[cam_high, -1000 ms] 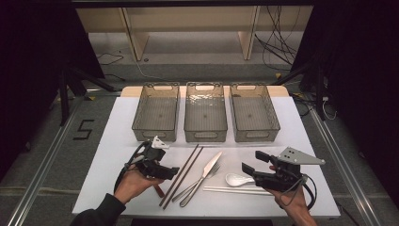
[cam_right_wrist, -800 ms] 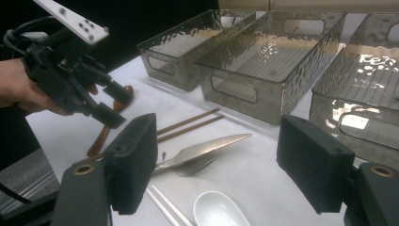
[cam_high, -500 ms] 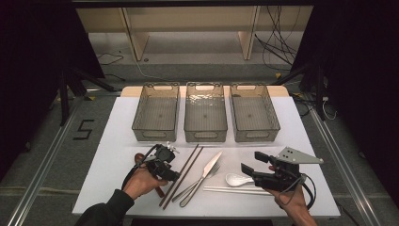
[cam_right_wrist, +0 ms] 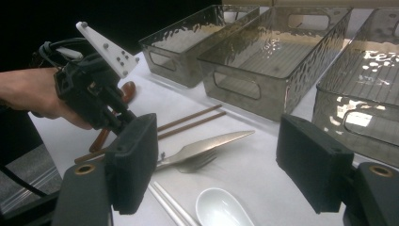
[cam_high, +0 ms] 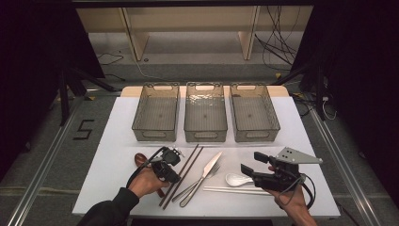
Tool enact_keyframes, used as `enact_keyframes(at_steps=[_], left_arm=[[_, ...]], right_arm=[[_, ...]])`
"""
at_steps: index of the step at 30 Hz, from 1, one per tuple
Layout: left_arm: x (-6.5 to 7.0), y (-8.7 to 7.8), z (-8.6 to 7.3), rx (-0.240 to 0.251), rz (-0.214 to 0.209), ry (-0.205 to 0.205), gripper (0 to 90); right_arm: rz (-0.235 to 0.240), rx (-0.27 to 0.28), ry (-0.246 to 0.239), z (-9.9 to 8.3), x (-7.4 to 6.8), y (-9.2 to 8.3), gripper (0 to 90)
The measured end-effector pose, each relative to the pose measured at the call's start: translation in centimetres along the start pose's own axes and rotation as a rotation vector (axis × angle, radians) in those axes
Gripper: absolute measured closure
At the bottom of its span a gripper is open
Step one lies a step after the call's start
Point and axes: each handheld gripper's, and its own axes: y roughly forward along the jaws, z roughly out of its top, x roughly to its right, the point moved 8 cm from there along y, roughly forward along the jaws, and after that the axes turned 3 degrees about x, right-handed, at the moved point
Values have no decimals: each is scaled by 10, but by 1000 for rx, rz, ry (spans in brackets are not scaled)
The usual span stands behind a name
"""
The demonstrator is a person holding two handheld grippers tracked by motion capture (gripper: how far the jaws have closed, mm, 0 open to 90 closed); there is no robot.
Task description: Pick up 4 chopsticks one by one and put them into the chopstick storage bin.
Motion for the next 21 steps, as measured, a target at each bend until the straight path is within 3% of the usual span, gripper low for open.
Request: enact_keyframes(at_steps=[7,13,15,21], left_arm=[[2,1,1,-13,8,17,744],[2,1,1,-22,-2,4,719],[3,2,1,-20,16,12,736],[2,1,1,-21,19,17,768]], right_arm=[[-1,-6,4,-1,1,1,308],[10,-8,-6,-1,-2,1,308],[10,-7,-4,-1,-1,1,309],[11,-9,-2,-1,-1,2,309]])
